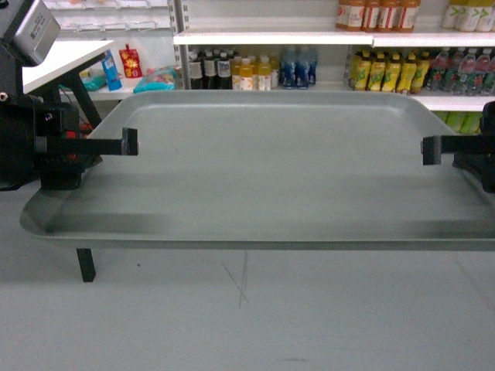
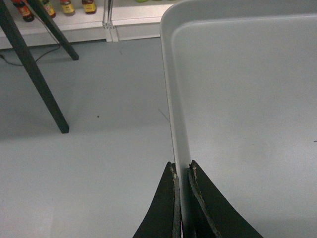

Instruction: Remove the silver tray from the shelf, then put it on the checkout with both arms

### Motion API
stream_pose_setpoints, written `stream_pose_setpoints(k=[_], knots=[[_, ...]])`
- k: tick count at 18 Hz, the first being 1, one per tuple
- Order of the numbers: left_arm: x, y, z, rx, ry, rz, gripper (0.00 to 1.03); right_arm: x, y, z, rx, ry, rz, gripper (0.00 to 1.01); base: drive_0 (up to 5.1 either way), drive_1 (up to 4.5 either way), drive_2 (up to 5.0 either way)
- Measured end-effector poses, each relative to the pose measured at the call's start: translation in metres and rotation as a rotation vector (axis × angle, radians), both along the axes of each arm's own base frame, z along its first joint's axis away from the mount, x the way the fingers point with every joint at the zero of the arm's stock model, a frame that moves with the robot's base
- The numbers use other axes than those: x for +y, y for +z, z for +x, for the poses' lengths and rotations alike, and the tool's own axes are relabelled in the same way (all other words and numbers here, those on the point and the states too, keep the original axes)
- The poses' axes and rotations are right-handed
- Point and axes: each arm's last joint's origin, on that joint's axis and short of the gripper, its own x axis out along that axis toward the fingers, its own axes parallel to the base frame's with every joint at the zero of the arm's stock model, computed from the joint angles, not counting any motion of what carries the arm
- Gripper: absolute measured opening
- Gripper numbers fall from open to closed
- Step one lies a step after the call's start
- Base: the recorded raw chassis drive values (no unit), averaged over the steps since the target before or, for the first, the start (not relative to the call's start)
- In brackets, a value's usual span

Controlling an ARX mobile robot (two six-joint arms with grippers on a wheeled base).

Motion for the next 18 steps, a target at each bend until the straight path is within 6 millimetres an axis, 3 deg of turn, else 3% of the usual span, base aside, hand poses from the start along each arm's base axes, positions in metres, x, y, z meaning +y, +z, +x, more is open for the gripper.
stream_pose_setpoints(k=[11, 18], knots=[[-0.0001, 0.0, 0.0, 0.002, -0.001, 0.0, 0.04, -0.0002, -0.0003, 0.0001, 0.001, 0.0, -0.001, 0.03, 0.0, 0.0, 0.0], [-0.0006, 0.0001, -0.0001, 0.001, -0.002, 0.0, 0.04, -0.0005, -0.0004, 0.0001, 0.003, -0.001, -0.001, 0.03, -4.6, 2.11, 2.9]])
